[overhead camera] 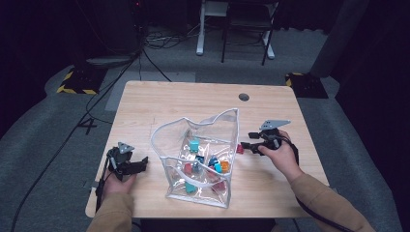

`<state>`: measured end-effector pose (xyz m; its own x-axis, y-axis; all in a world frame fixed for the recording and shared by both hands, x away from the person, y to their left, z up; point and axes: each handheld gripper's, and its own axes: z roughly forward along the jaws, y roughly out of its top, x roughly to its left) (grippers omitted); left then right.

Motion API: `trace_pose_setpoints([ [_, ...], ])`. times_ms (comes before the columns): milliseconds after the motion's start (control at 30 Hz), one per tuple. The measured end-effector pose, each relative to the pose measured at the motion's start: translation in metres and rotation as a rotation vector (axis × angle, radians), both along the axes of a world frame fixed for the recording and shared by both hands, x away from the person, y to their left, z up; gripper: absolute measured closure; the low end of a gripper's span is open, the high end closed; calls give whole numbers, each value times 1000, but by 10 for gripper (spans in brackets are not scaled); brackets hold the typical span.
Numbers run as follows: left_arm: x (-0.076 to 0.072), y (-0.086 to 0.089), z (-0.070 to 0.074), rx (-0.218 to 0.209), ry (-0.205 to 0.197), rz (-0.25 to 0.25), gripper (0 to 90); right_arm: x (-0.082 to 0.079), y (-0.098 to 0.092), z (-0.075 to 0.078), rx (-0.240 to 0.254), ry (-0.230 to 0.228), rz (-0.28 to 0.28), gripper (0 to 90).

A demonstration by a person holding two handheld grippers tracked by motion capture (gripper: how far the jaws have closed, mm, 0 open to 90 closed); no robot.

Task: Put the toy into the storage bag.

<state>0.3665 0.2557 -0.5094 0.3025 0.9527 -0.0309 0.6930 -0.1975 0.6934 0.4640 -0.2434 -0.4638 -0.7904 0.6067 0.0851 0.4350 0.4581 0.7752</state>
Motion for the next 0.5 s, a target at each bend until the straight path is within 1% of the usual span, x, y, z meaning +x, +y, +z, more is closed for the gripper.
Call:
trace_pose_setpoints([
  [200,0,0,0,-1,-1,-1,173,0,4,-19,-34,4,27,421],
  [333,0,0,0,0,0,0,173,0,7,-29,-38,7,34,432],
  [433,0,0,0,-1,-1,0,173,-1,10,-38,-27,21,38,433],
  [467,0,0,0,0,0,0,173,-2,11,-40,-19,4,38,433],
  [500,0,0,0,1,0,0,173,-2,12,-40,-21,-4,40,433],
])
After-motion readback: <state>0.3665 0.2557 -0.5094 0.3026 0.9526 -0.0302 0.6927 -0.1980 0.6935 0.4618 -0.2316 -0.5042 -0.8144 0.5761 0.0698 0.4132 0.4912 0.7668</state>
